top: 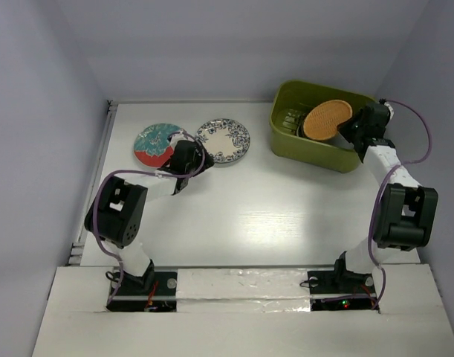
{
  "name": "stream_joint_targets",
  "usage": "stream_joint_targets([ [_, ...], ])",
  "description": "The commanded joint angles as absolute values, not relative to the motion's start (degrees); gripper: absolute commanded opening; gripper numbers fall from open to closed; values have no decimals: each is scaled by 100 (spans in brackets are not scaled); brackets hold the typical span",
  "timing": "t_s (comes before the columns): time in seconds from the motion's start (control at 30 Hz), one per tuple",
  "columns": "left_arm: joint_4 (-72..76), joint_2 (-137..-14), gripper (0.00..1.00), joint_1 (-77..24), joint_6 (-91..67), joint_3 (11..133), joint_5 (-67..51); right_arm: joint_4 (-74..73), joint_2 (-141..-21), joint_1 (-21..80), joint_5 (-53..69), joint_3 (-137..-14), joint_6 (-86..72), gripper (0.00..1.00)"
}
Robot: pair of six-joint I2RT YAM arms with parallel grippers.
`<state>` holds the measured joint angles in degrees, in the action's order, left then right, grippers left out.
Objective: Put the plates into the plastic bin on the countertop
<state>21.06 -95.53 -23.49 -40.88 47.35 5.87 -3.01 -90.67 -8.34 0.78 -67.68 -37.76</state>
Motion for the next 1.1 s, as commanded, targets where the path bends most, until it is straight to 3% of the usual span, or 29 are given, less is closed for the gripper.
stream_joint_targets([
  [0.0,2338,-9711,65,-2276,-4271,5080,440,228,-9105,-1001,632,-7154,-4078,21],
  [0.03,2338,-9851,65,-2207,-4306,5176,422,220,-9192,-1002,668,-7119,-4113,30],
  [0.07,2329,-9913,65,-2206,-4298,5246,404,228,-9211,-1002,694,-7093,-4113,30],
  [0.1,2303,-9984,65,-2206,-4289,5299,404,229,-9220,-1054,694,-7067,-4122,42],
  [0.17,2215,-10177,65,-2206,-4272,5484,404,237,-9132,-1055,528,-6997,-4140,56],
  [0.2,2180,-10230,65,-2206,-4254,5537,404,237,-9071,-1055,432,-6892,-4148,72],
  [0.3,2136,-10380,65,-2206,-4236,5651,483,255,-8660,-1055,115,-6689,-4175,88],
  [0.4,2057,-10538,64,-2206,-4254,5792,571,483,-8202,-1055,18,-6215,-4219,95],
  [0.53,2109,-10713,59,-2153,-4377,5888,580,729,-7403,-1055,87,-5487,-4201,99],
  [0.73,2302,-10889,48,-2153,-4623,5950,677,1072,-6742,-1055,562,-4764,-4228,98],
  [0.83,2399,-10960,39,-2153,-4728,5924,747,1334,-6251,-1055,1000,-4404,-4324,87],
  [0.93,2504,-11021,34,-2153,-4746,5906,870,1581,-5864,-1002,1317,-3921,-4421,68],
  [1.07,2663,-11100,31,-2153,-4676,5863,975,1845,-5345,-380,1556,-3359,-4517,68],
])
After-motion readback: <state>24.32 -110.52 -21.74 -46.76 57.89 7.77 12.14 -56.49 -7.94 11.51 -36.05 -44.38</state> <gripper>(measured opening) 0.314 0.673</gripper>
